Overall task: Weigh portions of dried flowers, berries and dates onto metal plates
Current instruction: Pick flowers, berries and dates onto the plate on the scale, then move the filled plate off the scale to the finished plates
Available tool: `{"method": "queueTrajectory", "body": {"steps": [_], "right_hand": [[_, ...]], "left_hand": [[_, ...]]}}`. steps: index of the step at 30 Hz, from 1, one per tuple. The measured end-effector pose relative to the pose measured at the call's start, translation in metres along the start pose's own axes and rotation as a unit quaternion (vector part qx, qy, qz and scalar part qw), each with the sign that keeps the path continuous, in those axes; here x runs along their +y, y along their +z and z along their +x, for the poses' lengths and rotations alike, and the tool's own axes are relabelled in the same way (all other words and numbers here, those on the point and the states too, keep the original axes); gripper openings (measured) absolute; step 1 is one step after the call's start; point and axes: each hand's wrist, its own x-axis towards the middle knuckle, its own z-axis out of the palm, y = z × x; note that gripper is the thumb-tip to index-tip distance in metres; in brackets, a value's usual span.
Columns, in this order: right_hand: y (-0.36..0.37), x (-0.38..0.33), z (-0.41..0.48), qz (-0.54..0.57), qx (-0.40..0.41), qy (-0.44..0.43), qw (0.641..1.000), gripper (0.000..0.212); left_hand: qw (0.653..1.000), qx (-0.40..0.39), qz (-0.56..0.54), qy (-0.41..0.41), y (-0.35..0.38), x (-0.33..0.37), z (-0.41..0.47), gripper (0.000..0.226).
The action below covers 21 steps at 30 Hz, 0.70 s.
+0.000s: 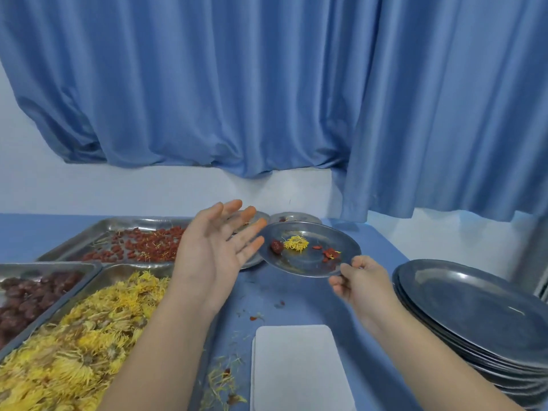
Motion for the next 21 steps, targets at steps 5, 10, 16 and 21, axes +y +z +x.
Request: {"method": "queueTrajectory", "body": {"steps": [5, 10, 16, 21], "right_hand": [[0.020, 0.013, 0.049, -0.036, 0.085, 0.000, 0.996, 0.022], [0.018, 0.031, 0.097, -0.012, 0.184, 0.021, 0.983, 0.024], [-0.001, 0.045, 0.147, 0.025, 0.268, 0.053, 0.962, 0.022], [-0.005, 0.054, 0.183, 0.067, 0.306, 0.058, 0.948, 0.038]], "left_hand": [[1.000, -0.011, -0.011, -0.019, -0.001, -0.005, 0.004, 0.033], [0.998, 0.010, -0.022, -0.059, -0.005, -0.019, 0.008, 0.041], [0.990, -0.011, -0.102, -0.099, -0.016, -0.029, 0.013, 0.052], [0.983, -0.037, -0.137, -0.120, -0.023, -0.032, 0.022, 0.054]]}}
